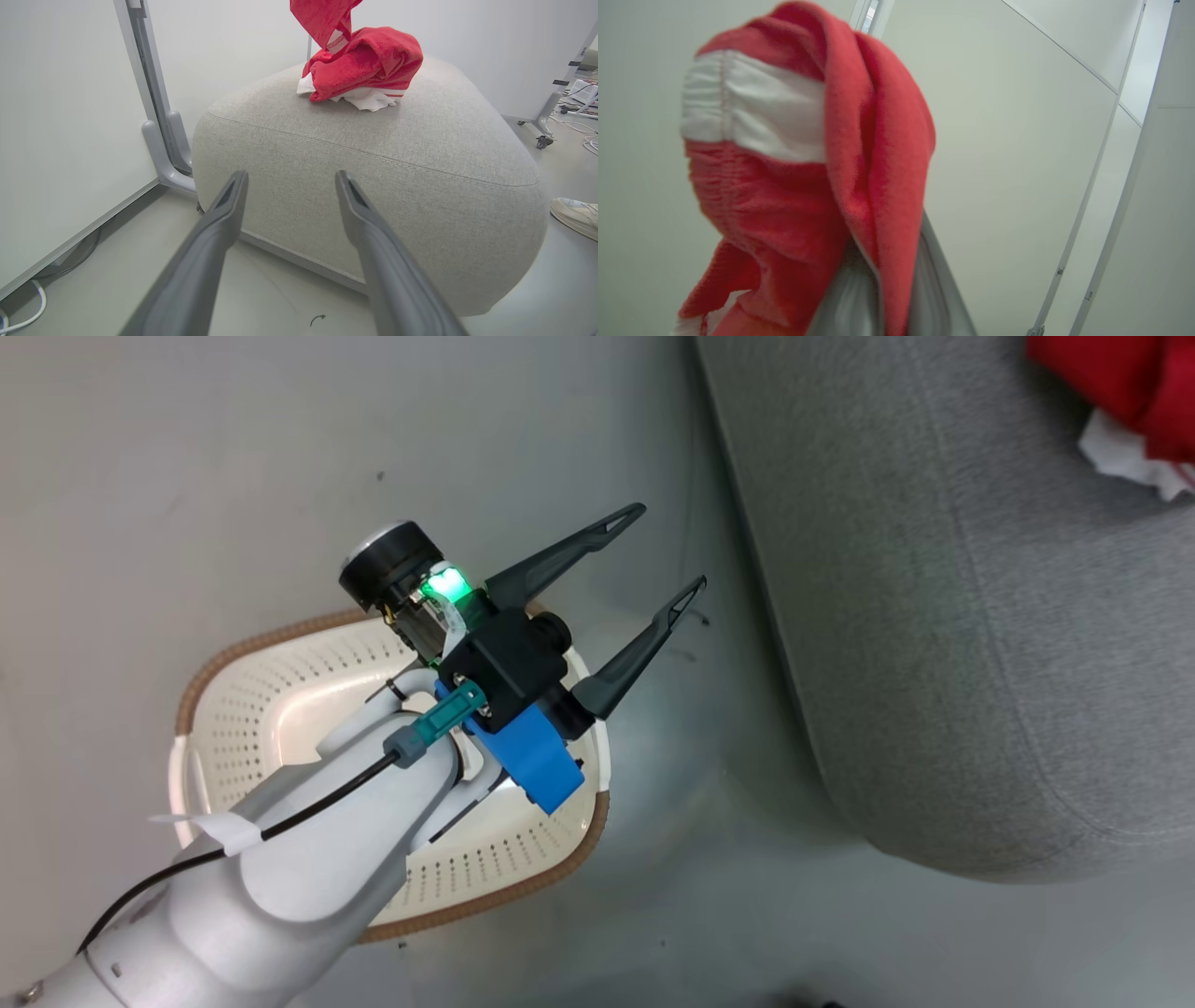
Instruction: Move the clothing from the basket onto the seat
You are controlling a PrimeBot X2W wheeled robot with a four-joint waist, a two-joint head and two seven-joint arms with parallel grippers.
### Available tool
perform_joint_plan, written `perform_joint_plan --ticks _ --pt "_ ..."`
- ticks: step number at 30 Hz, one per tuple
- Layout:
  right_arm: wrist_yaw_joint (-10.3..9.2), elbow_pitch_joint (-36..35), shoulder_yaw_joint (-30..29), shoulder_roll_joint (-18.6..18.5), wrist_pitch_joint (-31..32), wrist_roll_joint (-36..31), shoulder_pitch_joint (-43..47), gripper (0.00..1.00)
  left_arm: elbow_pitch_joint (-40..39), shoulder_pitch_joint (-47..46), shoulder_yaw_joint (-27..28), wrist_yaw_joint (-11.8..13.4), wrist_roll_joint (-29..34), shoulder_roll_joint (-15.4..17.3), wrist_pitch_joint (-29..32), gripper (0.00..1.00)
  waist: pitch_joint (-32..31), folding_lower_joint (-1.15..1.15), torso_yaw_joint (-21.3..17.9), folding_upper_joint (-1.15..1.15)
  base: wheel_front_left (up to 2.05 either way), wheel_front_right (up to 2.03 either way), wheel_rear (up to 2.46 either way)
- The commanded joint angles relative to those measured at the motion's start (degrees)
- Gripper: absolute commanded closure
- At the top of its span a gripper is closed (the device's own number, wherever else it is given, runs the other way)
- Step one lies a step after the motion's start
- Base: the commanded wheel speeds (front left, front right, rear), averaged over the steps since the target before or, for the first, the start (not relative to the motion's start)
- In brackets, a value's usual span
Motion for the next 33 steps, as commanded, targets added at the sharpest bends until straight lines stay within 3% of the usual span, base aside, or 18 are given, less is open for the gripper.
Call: perform_joint_plan --ticks 1,8,19,28,29,30,31,33 --pt "0.01 1.2 -1.1 -1.6 0.0 -0.2 -1.6 1.00 -0.4 -1.1 0.4 0.2 0.5 0.5 0.0 0.00 3.2 -0.01 0.7 0.00 0.00 0.00 0.00" --pt "0.01 8.6 -5.8 -4.6 0.0 1.3 -2.4 1.00 -1.5 -1.7 0.2 0.4 0.8 1.9 0.4 0.00 6.1 -0.01 0.2 0.00 0.00 0.00 0.00" --pt "0.01 19.6 -7.0 2.3 0.0 2.4 3.2 1.00 -2.2 -2.5 -0.7 0.4 0.6 2.2 0.8 0.00 7.5 -0.01 0.1 0.00 0.00 0.00 0.00" --pt "0.01 26.9 -5.7 4.0 0.0 4.4 4.9 1.00 -1.5 -1.8 -1.1 0.7 0.0 2.2 0.2 0.00 6.5 -0.01 0.8 0.00 0.00 0.00 0.00" --pt "0.01 27.1 -5.6 4.0 0.0 4.6 5.1 0.59 -1.3 -1.6 -1.1 0.8 -0.1 2.2 0.2 0.00 6.1 -0.01 0.8 0.00 0.00 0.00 0.00" --pt "0.01 27.2 -5.5 4.0 0.0 4.8 5.3 0.11 -1.2 -1.4 -1.1 0.9 -0.1 2.0 0.1 0.00 5.7 -0.01 0.8 0.00 0.00 0.00 0.00" --pt "0.01 27.1 -5.2 4.0 0.0 5.0 5.7 0.00 -1.0 -1.2 -1.2 0.8 -0.1 1.9 0.0 0.00 5.3 -0.01 0.8 0.00 0.00 0.00 0.00" --pt "0.01 27.0 -4.6 4.1 0.0 5.1 6.8 0.00 -0.6 -0.8 -1.2 1.0 -0.4 1.7 -0.4 0.00 4.1 -0.01 0.8 0.00 0.00 0.00 0.00"
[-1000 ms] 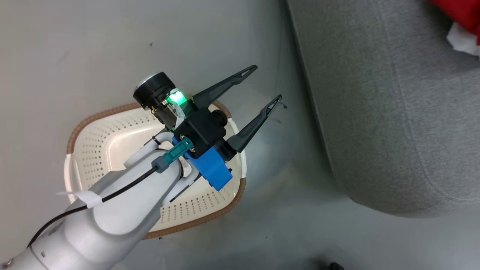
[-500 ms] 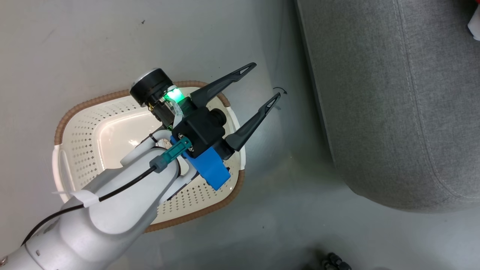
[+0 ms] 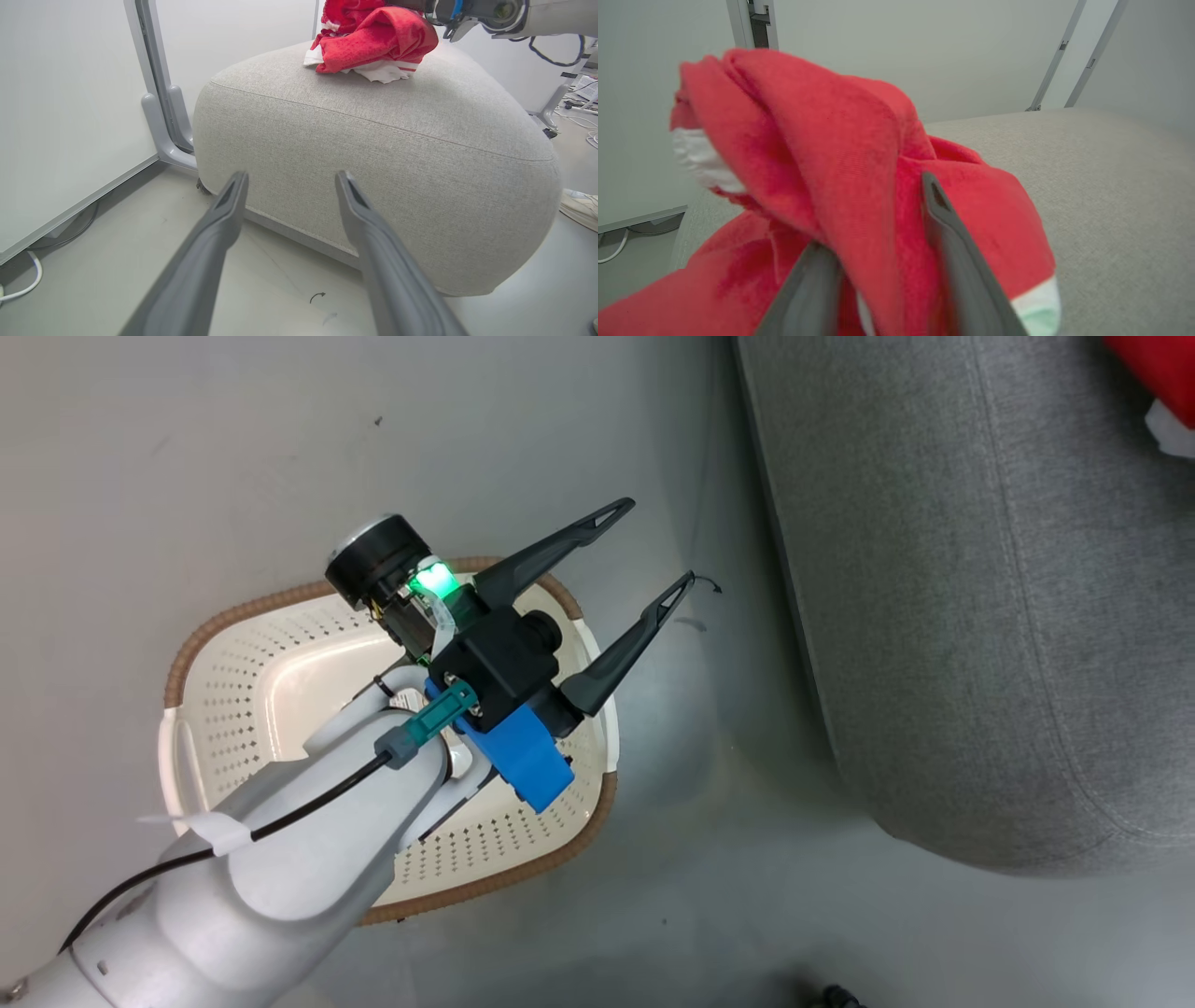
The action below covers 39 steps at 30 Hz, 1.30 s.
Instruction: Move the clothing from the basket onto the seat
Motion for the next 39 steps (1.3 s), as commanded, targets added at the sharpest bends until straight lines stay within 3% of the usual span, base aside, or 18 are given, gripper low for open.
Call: perform_joint_plan --ticks 1,7,19,28,39 --pt "0.01 -0.1 0.4 0.0 0.0 0.3 1.9 0.00 0.4 0.6 -0.1 0.3 -0.4 -0.3 -0.6 0.00 -1.6 0.00 0.0 0.00 0.00 0.00 0.00" --pt "0.01 -2.2 3.6 0.2 0.0 -0.5 8.2 0.00 1.6 2.5 0.3 0.8 -1.3 -1.4 -1.5 0.00 -6.2 0.00 0.0 0.00 0.00 0.00 0.00" --pt "0.01 -13.4 5.8 3.1 0.0 -1.4 22.5 0.00 3.0 9.1 4.7 2.9 -3.6 -3.1 -2.4 0.00 -16.4 0.00 1.1 0.00 0.00 0.00 0.00" --pt "0.02 -23.6 9.7 7.8 0.0 -1.4 32.0 0.00 1.0 19.1 16.8 5.2 -3.2 -4.1 -2.4 0.00 -23.6 0.00 4.4 0.00 0.00 0.00 0.00" --pt "0.02 -29.1 15.2 12.2 0.0 -1.9 38.9 0.00 -0.9 30.3 32.2 4.2 1.0 -7.2 -2.4 0.00 -30.2 0.00 9.5 0.00 0.00 0.00 0.00"
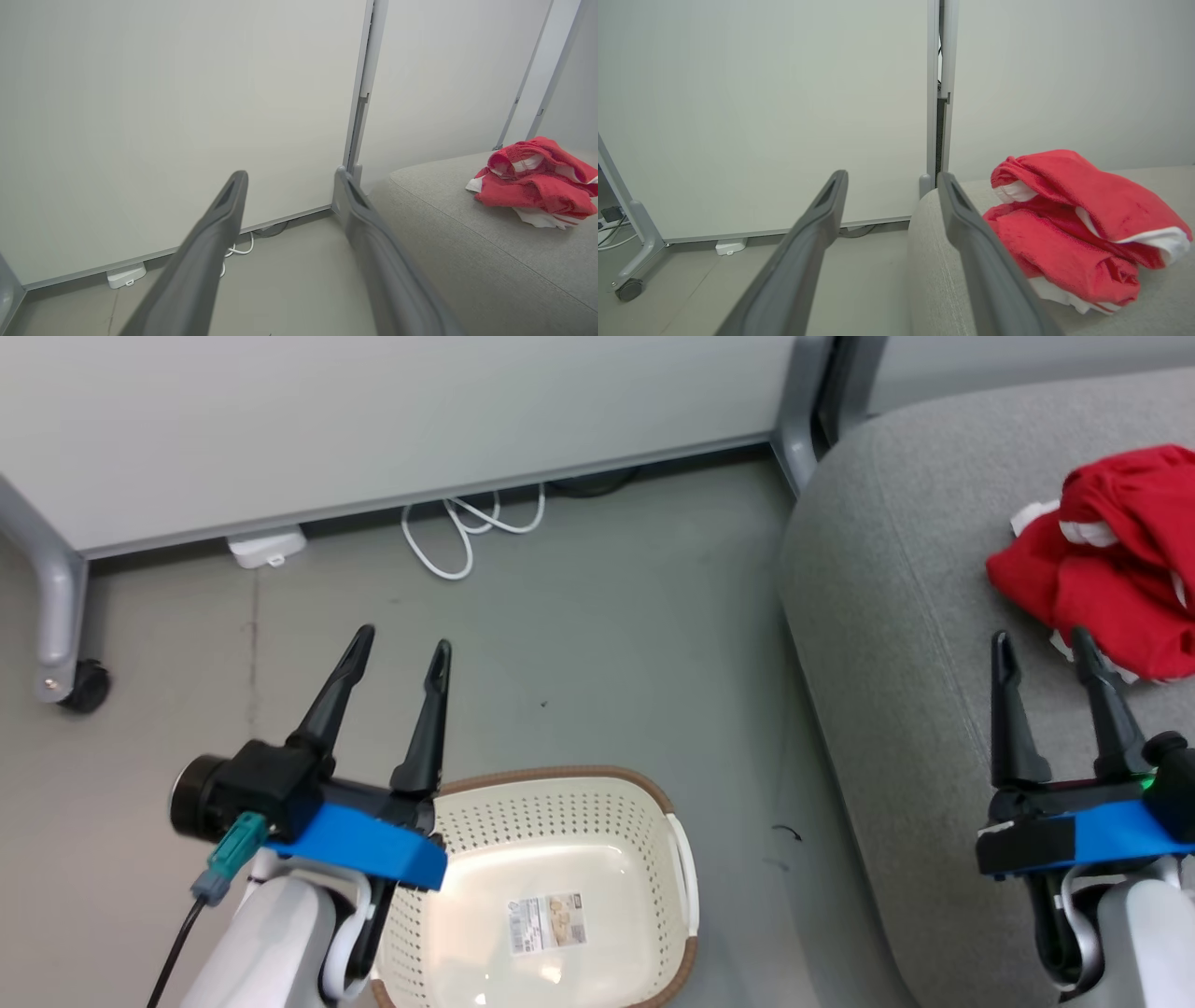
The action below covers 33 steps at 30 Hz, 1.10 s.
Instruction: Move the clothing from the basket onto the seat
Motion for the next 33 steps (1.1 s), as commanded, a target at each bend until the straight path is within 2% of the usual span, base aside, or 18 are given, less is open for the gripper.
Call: perform_joint_plan --ticks 1,8,15,22,33 --pt "0.03 -0.6 0.2 0.6 0.0 -0.2 1.1 0.00 -0.2 1.4 1.2 -0.3 0.6 -0.3 -0.1 0.00 -1.8 0.02 1.7 0.00 0.00 0.00 0.00" --pt "0.03 -2.2 1.6 2.2 0.0 -1.4 3.9 0.00 -0.1 6.5 8.4 -1.8 3.4 -3.0 -0.1 0.00 -5.0 0.02 4.3 0.00 0.00 0.00 0.00" --pt "0.03 -3.2 1.7 3.4 0.0 -2.6 6.9 0.00 1.1 10.0 13.0 -3.1 5.8 -5.3 -0.1 0.00 -8.2 0.02 6.1 0.00 0.00 0.00 0.00" --pt "0.03 -4.1 2.1 4.0 0.0 -3.3 10.1 0.00 1.4 13.4 15.8 -4.1 7.6 -7.0 -0.1 0.00 -11.4 0.02 6.8 0.00 0.00 0.00 0.00" --pt "0.03 -3.2 0.8 4.3 0.0 -4.1 13.7 0.00 2.0 15.5 17.6 -4.8 9.0 -8.7 -0.1 0.00 -13.1 0.02 6.6 0.00 0.00 0.00 0.00"
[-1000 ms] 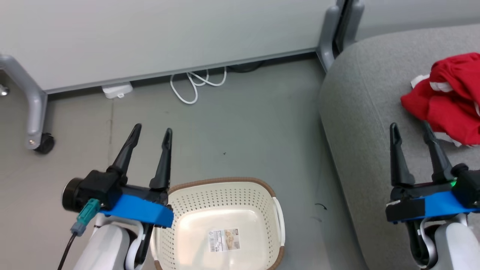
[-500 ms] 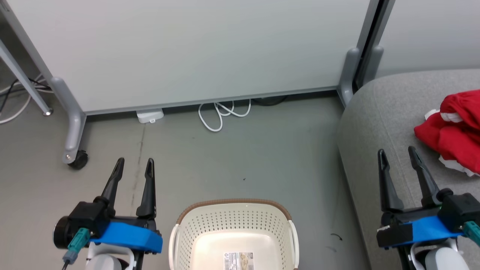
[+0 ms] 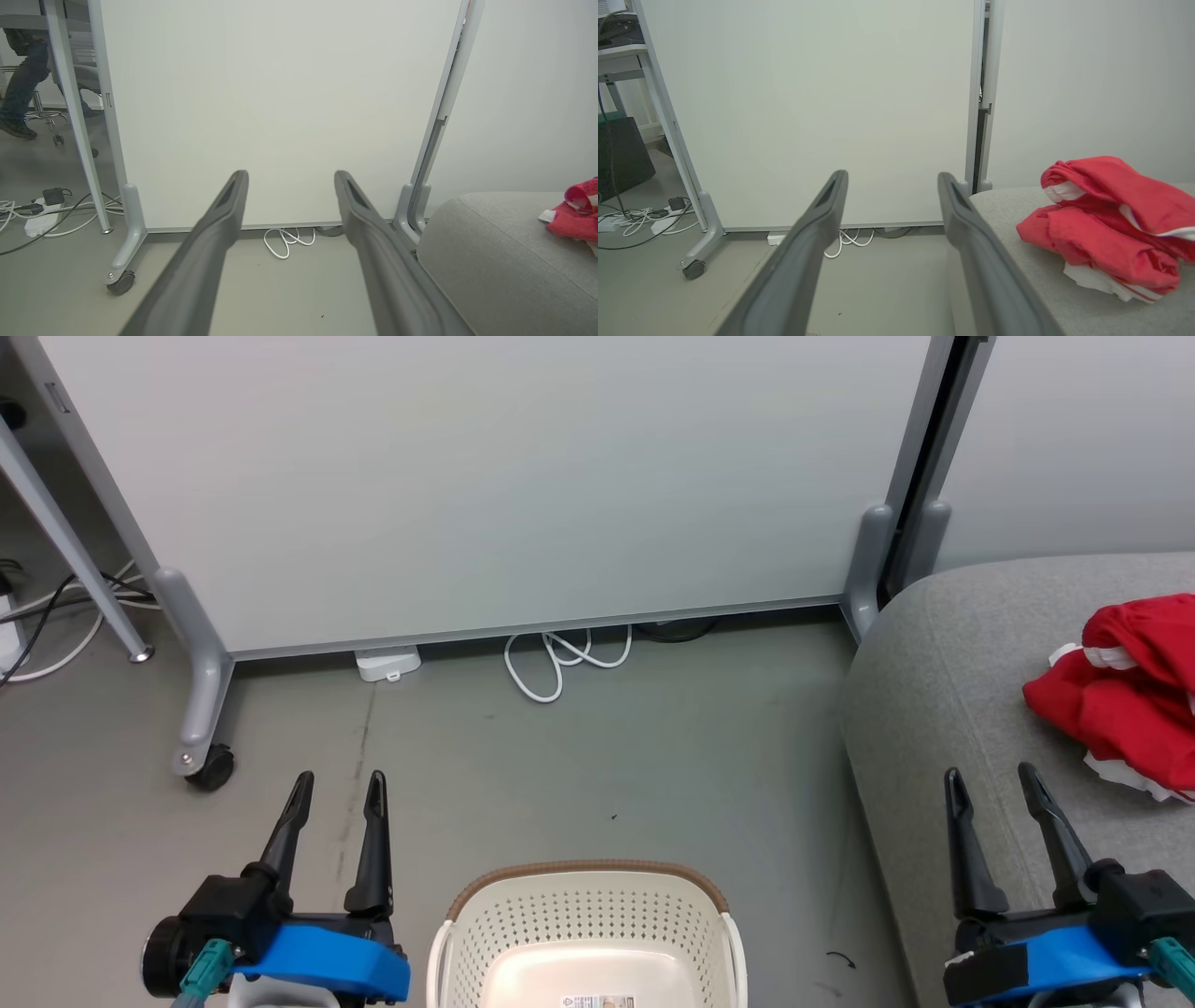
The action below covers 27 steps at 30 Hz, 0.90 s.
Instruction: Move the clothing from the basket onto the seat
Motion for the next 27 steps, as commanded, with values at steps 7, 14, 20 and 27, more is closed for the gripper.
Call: perform_joint_plan --ticks 7,14,20,27 --pt "0.03 0.6 -0.1 0.2 0.0 0.5 0.9 0.00 1.1 0.7 0.5 -0.4 1.2 -0.4 -0.1 0.00 -0.5 0.00 -0.8 0.00 0.00 0.00 0.00" --pt "0.03 0.6 0.0 0.2 0.0 1.1 0.9 0.00 1.6 0.0 0.8 -0.5 1.7 -0.5 -0.1 0.00 -0.4 0.00 -1.2 0.00 0.00 0.00 0.00" --pt "0.00 1.8 0.0 0.2 0.1 1.1 0.4 1.00 3.0 1.1 0.8 -0.3 1.8 -0.8 0.2 1.00 -0.3 0.01 -1.3 0.00 0.00 0.00 0.00" --pt "0.00 2.9 -0.5 0.2 2.0 7.4 -0.3 1.00 3.3 0.9 1.8 -0.3 -4.2 -1.0 2.1 1.00 -0.3 0.01 -1.3 0.00 0.00 0.00 0.00"
